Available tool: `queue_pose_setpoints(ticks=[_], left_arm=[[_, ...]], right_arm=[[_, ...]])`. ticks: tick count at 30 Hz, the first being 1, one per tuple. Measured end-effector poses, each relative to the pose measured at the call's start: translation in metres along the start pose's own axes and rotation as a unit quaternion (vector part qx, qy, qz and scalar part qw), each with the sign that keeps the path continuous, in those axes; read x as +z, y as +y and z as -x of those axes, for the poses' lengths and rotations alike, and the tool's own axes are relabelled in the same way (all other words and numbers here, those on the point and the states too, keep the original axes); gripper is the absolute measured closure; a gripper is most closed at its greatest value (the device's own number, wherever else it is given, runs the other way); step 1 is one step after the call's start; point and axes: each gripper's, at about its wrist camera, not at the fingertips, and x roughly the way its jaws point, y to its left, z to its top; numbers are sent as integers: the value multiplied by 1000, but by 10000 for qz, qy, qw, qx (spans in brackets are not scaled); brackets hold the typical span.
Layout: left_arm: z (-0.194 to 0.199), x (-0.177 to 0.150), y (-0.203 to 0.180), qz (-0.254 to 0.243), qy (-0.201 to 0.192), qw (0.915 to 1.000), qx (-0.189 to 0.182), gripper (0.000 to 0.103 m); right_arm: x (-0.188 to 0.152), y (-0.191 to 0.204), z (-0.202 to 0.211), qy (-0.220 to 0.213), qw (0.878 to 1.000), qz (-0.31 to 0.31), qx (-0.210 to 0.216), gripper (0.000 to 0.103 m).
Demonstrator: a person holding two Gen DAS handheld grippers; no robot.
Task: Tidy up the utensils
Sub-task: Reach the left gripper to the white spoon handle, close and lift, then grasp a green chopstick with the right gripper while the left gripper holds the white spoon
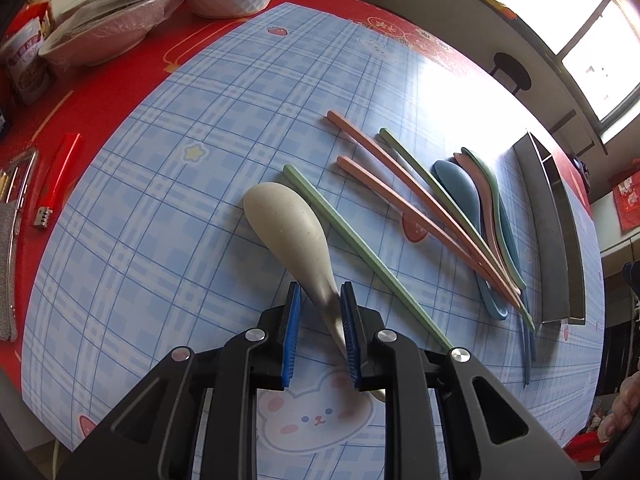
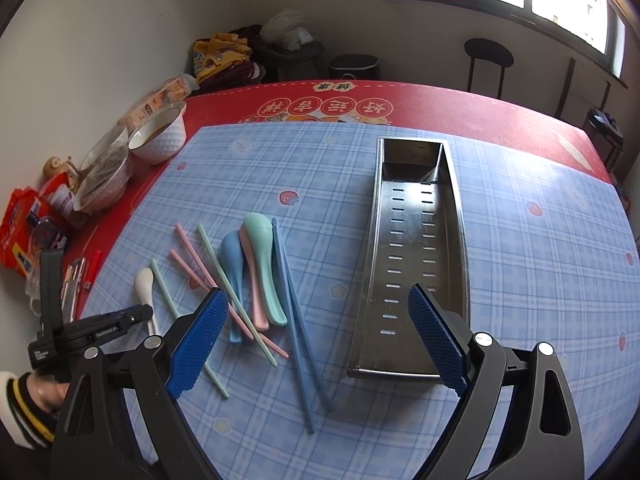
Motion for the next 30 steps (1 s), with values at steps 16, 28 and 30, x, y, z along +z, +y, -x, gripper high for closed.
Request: queue_pose_setpoints(ticks=[16, 28, 30], left_arm=[[-2, 1, -19, -547, -28, 9984, 115, 96], [-8, -5, -18, -599, -12, 9982, 103, 97], [-7, -6, -17, -615, -10, 9980, 133, 97]], right_arm=[[-6, -7, 2, 21, 9999, -134, 49, 15], [-12, -4, -18, 381, 9989, -112, 254, 46], [-12, -1, -24, 433, 9979, -34, 470, 59]])
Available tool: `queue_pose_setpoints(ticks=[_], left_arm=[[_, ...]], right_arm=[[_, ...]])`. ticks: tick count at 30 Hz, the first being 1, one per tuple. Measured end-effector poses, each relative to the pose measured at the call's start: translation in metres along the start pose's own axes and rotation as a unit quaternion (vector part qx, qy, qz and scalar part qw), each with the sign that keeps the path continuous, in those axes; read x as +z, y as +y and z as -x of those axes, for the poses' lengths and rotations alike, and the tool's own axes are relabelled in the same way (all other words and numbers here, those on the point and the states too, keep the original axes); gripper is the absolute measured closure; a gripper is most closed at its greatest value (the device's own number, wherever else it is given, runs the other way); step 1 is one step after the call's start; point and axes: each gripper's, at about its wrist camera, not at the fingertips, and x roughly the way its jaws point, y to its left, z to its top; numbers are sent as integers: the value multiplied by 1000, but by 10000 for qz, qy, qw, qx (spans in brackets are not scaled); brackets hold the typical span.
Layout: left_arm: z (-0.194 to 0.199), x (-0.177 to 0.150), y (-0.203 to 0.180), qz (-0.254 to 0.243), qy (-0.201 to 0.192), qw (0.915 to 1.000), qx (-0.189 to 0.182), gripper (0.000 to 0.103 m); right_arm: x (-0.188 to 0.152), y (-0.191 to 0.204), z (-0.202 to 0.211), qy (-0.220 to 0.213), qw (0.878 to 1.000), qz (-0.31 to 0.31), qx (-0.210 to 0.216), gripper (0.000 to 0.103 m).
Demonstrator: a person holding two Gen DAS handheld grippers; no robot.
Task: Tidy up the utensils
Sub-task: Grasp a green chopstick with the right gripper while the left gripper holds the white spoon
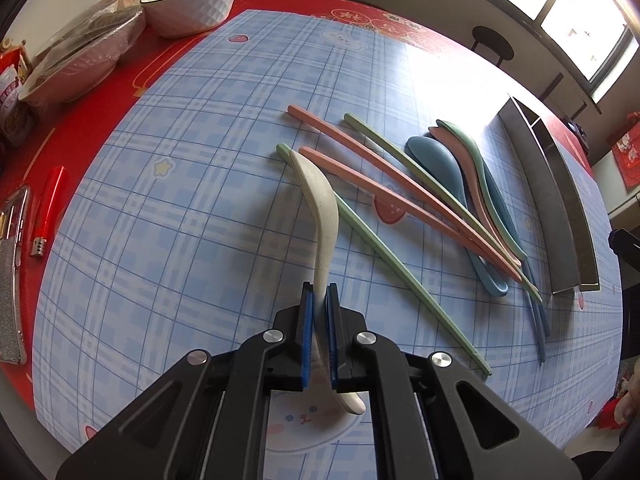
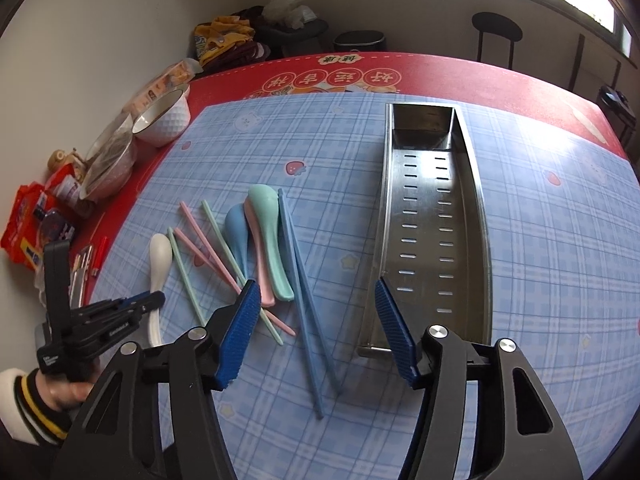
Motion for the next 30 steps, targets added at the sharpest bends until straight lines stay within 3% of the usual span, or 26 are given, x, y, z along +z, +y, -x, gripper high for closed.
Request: queue_pose_setpoints(ticks=[2, 5, 10, 17, 24, 30], left_arm=[[2, -1, 3, 35, 10, 10000, 4, 97], [6, -4, 12, 146, -9, 9999, 41, 97], [12, -8, 30, 342, -96, 9992, 171, 97], [15, -9, 37, 306, -172, 9992, 201, 96], [14, -9, 42, 346, -193, 9992, 17, 96], [14, -10, 43, 349, -215, 9991, -45, 96]], right_arm=[[2, 8, -8, 23, 9995, 285, 109, 73], [9, 22, -26, 178, 9976, 541, 383, 83], [27, 57, -64, 321, 9909, 1157, 604, 86], [45, 104, -121, 606, 9740, 2148, 379, 90], [45, 116, -148, 913, 9677, 2322, 371, 91], [45, 111, -159, 1099, 9708, 2103, 362, 94]])
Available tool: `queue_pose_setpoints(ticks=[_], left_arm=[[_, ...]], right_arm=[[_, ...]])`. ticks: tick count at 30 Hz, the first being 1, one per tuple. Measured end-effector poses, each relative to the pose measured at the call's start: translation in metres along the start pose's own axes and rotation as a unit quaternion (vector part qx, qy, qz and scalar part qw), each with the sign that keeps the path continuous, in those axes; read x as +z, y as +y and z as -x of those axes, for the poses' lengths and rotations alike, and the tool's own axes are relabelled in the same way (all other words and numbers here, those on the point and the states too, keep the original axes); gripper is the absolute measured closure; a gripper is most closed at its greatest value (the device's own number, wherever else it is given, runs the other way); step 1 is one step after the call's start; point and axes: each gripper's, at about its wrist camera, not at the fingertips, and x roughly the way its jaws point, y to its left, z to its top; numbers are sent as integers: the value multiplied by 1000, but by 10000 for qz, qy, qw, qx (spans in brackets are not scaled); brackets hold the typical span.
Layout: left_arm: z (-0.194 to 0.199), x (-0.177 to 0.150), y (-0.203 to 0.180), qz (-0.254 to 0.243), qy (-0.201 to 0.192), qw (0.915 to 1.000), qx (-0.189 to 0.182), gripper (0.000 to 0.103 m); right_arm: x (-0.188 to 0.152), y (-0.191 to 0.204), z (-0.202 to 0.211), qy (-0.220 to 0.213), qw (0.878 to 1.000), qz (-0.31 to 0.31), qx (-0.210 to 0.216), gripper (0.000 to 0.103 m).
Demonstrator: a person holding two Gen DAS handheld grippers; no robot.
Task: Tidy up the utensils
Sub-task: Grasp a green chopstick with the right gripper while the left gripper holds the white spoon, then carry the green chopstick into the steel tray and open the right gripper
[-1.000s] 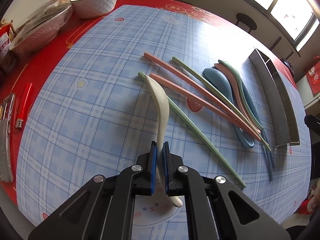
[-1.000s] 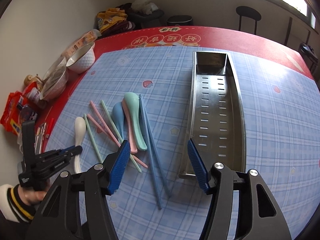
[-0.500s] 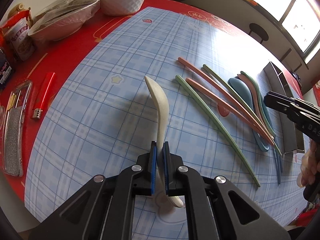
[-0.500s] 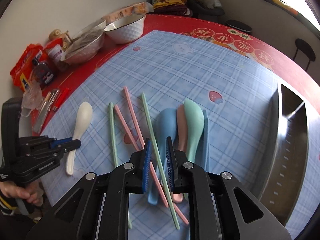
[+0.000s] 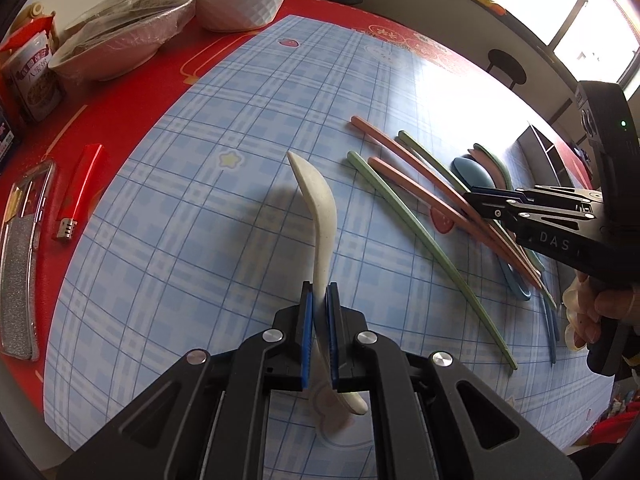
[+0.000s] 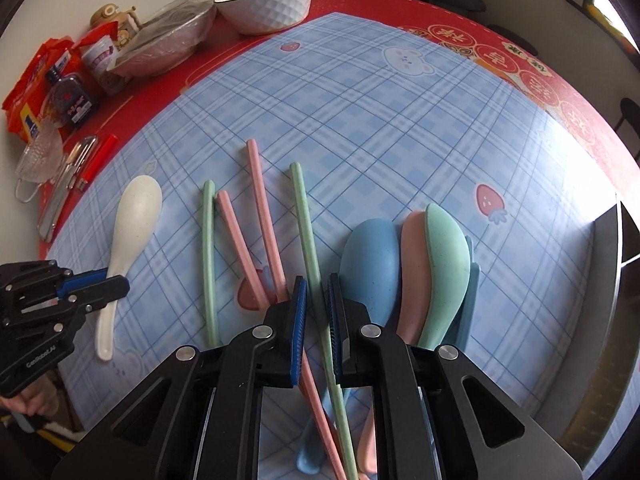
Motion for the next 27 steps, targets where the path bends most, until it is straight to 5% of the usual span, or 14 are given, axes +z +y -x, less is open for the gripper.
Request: queue_pose_setpoints(ticks=[12, 27], left_arm=[[-1, 1, -2, -43, -6, 10000, 24, 96], [-2, 5, 3, 273, 71, 9996, -42, 97]], right_arm=[[-11, -6, 16, -256, 9972, -697, 130, 97], [-71, -63, 88, -1091, 9661, -2308, 376, 97]])
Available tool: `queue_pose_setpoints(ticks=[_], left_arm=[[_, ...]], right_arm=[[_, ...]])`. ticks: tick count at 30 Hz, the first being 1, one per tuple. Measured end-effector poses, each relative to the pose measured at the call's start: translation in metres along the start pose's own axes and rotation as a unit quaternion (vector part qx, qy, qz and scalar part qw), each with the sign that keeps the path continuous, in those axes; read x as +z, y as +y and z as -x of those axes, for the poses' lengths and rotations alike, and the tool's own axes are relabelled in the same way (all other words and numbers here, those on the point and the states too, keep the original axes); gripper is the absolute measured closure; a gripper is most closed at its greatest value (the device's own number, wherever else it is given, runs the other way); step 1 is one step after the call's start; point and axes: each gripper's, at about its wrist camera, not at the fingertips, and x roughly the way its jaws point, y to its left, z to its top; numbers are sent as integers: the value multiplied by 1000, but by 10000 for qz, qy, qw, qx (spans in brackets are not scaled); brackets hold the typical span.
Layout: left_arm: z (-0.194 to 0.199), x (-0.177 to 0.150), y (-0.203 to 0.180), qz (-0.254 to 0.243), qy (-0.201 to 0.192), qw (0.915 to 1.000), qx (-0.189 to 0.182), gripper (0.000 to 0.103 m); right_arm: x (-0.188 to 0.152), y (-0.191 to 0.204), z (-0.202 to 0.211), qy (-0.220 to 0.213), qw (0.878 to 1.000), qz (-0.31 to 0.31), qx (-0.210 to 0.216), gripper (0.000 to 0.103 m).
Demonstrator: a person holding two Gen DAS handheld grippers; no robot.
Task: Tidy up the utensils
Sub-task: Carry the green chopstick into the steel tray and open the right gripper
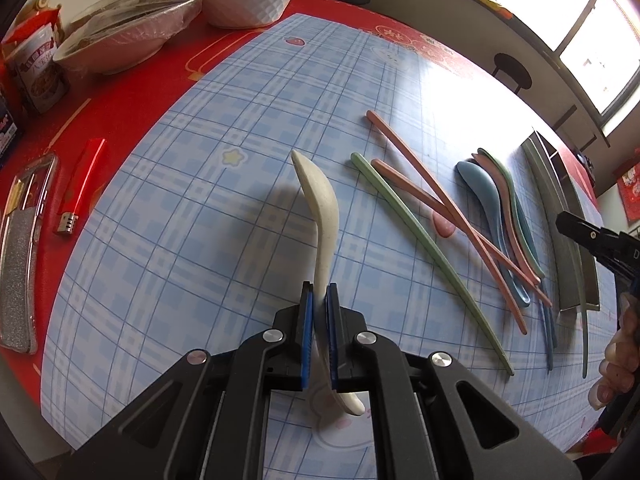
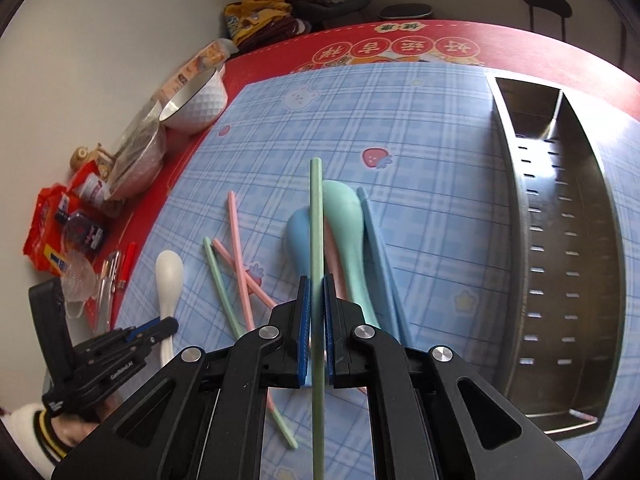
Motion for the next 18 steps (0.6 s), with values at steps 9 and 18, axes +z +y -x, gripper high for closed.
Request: queue_pose_setpoints(ticks=[9, 18], left_arm=[[6, 9, -10, 2, 37, 10000, -44, 97], [21, 26, -47, -306, -209, 9988, -322, 97]], right_arm=[[-2, -47, 43, -506, 9974, -500, -124, 97], [16, -99, 68, -836, 9907, -876, -614, 97]])
